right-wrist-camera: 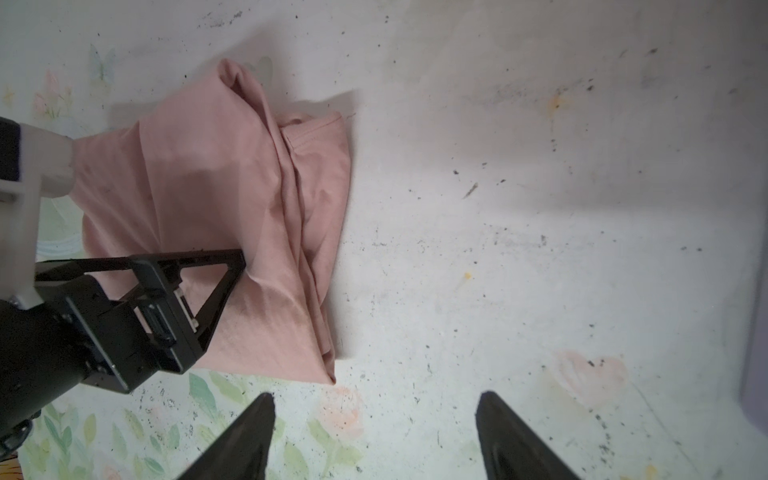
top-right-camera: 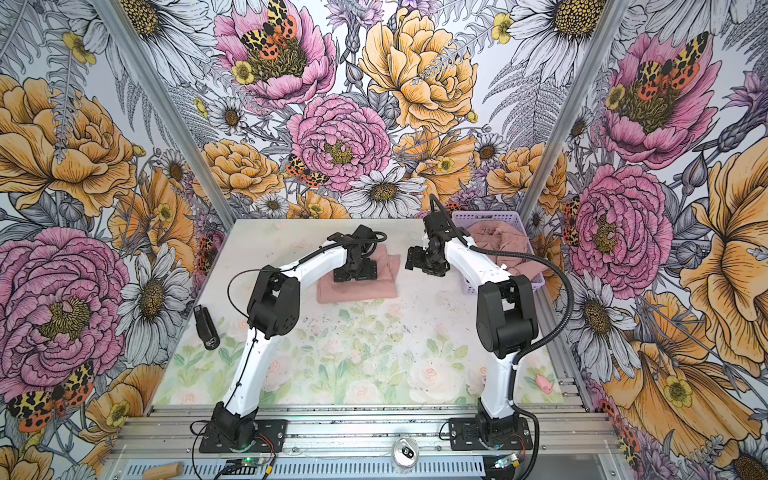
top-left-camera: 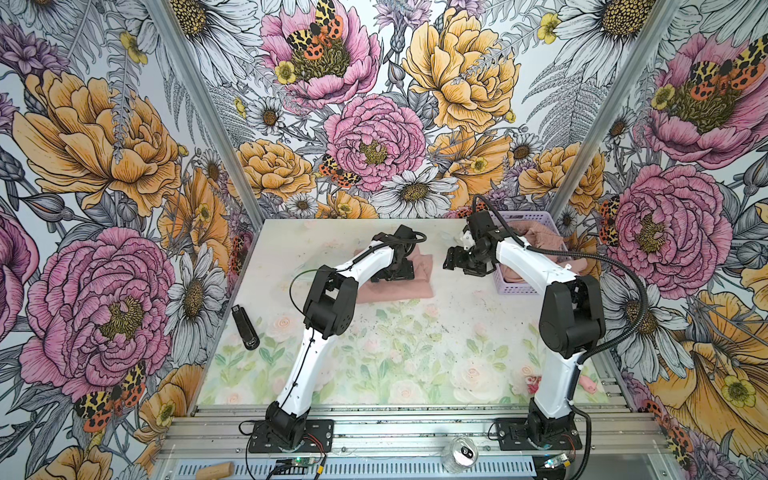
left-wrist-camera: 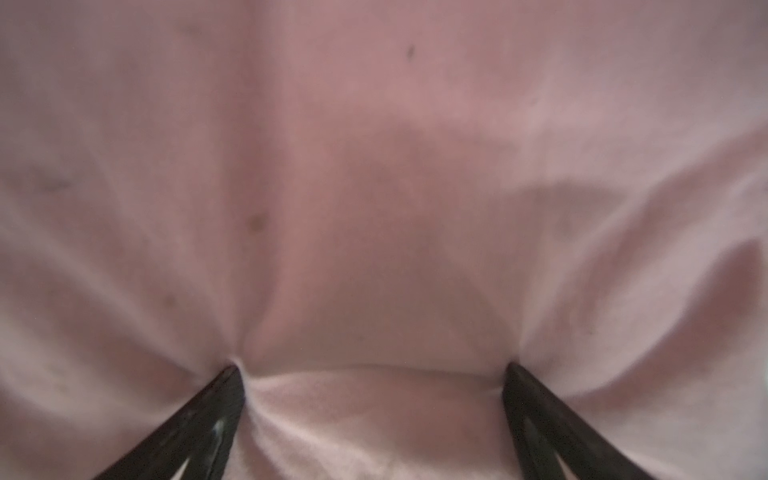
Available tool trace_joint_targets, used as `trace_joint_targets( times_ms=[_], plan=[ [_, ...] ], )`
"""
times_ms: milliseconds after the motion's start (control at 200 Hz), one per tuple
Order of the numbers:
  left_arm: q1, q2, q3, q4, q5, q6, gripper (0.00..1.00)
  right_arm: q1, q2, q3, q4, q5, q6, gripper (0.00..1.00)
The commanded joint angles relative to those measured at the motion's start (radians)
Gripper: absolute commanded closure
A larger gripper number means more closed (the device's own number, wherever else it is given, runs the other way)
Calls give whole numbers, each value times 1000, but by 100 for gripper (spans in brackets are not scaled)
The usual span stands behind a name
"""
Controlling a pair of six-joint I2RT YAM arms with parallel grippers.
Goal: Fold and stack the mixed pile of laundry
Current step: 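Carry the shirt to the table corner with left gripper while right moves to basket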
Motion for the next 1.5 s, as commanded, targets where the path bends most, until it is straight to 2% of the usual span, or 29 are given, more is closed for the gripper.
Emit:
trace_joint_targets(
  times_ms=[0,245,375,560,720,775,881,941,1386,1496],
  plan=[
    [63,6,-95,-90,-18,76,1,-5,-61,-13,17,-2,-3,22],
    [198,-52,-210,-51,-46,248,1,-2,-92,-24,20,-7,8,22],
    [299,-66,-230,-51,-40,359,1,0,-100,-24,22,-9,15,21],
    [449,-98,-260,-51,-21,455,1,5,-98,-17,25,-14,23,21],
    [565,-91,-255,-52,-46,553,1,9,-83,-2,23,-31,29,21],
    [598,-78,-244,-52,-90,591,1,8,-84,0,22,-40,33,21],
    [636,-49,-220,-55,-139,675,1,11,-87,1,16,-55,37,21],
    [658,-38,-205,-57,-127,708,1,13,-85,7,5,-61,37,21],
    [752,10,-111,-95,-124,806,1,27,-2,129,-73,-72,27,21],
    [764,11,-111,-106,-166,827,1,31,20,164,-91,-76,23,21]
  ],
)
